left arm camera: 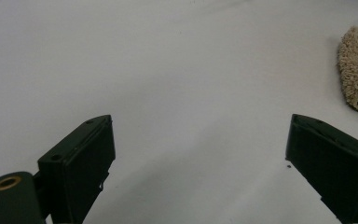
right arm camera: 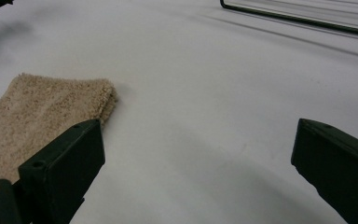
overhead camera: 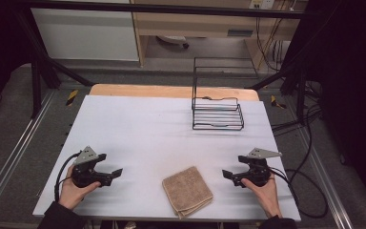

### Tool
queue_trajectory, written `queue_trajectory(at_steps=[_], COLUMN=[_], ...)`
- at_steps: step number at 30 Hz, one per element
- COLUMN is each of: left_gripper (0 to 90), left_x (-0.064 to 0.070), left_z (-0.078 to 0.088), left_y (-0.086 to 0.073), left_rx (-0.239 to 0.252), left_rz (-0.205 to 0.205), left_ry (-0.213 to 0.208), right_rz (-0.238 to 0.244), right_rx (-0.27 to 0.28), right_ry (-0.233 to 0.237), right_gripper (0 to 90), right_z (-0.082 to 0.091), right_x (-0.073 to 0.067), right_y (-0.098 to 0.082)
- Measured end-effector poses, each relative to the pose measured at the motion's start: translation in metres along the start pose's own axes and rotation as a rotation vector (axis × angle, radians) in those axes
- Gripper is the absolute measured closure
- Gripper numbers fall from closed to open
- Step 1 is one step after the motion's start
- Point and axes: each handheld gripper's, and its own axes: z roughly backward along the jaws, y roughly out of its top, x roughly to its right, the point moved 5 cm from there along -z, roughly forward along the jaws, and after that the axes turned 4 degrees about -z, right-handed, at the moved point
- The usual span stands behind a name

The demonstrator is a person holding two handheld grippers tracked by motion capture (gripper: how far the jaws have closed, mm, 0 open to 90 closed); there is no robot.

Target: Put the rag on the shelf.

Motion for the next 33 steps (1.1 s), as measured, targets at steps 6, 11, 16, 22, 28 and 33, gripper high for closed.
queue_trajectory(at_steps=[6, 11, 16, 22, 28, 33], left_gripper=[7.9, 7.9, 8.0, 8.4, 8.7, 9.2], left_x=[-0.001, -0.002, -0.003, -0.005, -0.007, -0.007], left_z=[0.0, 0.001, 0.001, 0.001, 0.002, 0.003], left_y=[0.0, 0.0, -0.001, -0.002, -0.002, -0.002], left_rx=[0.001, 0.002, 0.008, 0.01, 0.012, 0.014], left_rz=[0.0, 0.003, 0.014, 0.02, 0.021, 0.022], left_ry=[0.005, 0.014, 0.02, 0.028, 0.032, 0.032], right_rz=[0.005, -0.003, 0.024, 0.065, 0.075, 0.093], right_rx=[0.004, -0.03, -0.05, -0.097, -0.133, -0.153], right_ry=[0.004, 0.012, 0.036, 0.065, 0.088, 0.099], right_gripper=[3.9, 6.4, 11.3, 22.6, 33.6, 45.5], right_z=[-0.015, -0.03, -0.04, -0.058, -0.072, -0.08], right_x=[-0.015, -0.026, -0.036, -0.05, -0.059, -0.063], right_y=[0.009, 0.014, 0.019, 0.024, 0.029, 0.029])
